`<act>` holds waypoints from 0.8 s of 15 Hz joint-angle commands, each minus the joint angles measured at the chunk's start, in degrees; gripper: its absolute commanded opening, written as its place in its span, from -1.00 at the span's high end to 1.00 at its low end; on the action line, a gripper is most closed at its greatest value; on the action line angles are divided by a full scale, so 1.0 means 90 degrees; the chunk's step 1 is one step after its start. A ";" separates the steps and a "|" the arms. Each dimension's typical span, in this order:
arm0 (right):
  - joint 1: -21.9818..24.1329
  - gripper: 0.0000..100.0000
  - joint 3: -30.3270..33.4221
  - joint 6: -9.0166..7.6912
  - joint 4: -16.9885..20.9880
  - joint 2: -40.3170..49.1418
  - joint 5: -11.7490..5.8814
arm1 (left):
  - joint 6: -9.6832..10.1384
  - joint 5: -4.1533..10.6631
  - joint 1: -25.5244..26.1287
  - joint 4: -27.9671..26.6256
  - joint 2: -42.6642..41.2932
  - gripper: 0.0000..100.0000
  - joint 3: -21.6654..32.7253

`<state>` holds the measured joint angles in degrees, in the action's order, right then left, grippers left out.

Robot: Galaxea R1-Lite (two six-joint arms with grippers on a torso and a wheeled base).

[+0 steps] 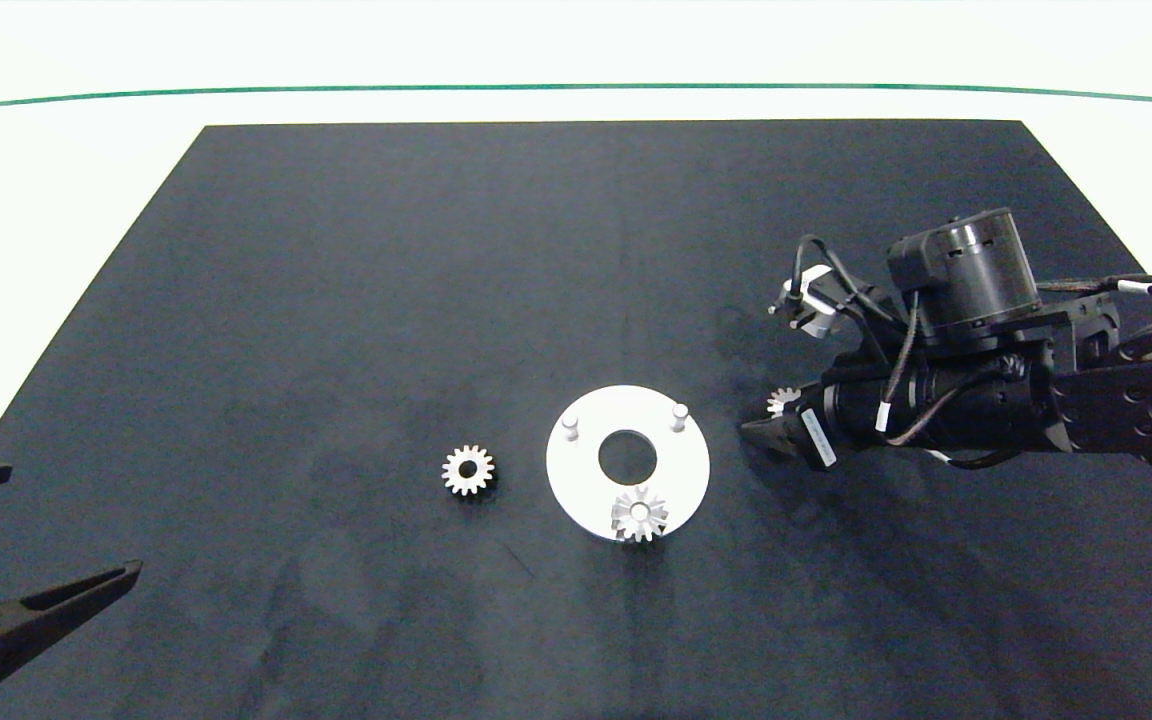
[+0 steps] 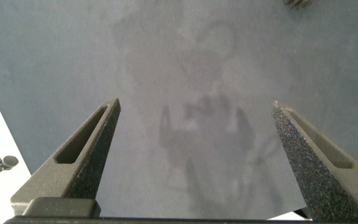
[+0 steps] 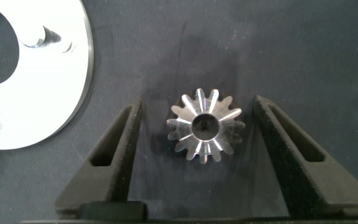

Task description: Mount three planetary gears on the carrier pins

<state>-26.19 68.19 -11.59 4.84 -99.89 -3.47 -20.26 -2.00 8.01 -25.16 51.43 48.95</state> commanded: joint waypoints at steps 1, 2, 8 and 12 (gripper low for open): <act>-0.0001 -0.33 -0.0009 -0.0011 0.0009 0.0005 -0.0005 | -0.0014 -0.0002 -0.0001 -0.0017 -0.0012 -1.00 0.0001; -0.0001 -0.27 -0.0028 -0.0011 0.0009 0.0005 -0.0024 | -0.0024 -0.0002 -0.0001 -0.0017 -0.0031 -1.00 0.0001; -0.0001 -0.03 -0.0028 -0.0011 0.0029 -0.0005 -0.0034 | -0.0073 -0.0002 -0.0011 -0.0017 -0.0031 -1.00 0.0001; -0.0001 0.12 -0.0028 -0.0020 0.0029 0.0005 -0.0034 | -0.0073 -0.0002 -0.0011 -0.0017 -0.0031 -1.00 0.0001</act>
<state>-26.17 67.94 -11.70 5.07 -99.91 -3.79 -20.81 -2.01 7.90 -25.16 51.13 48.95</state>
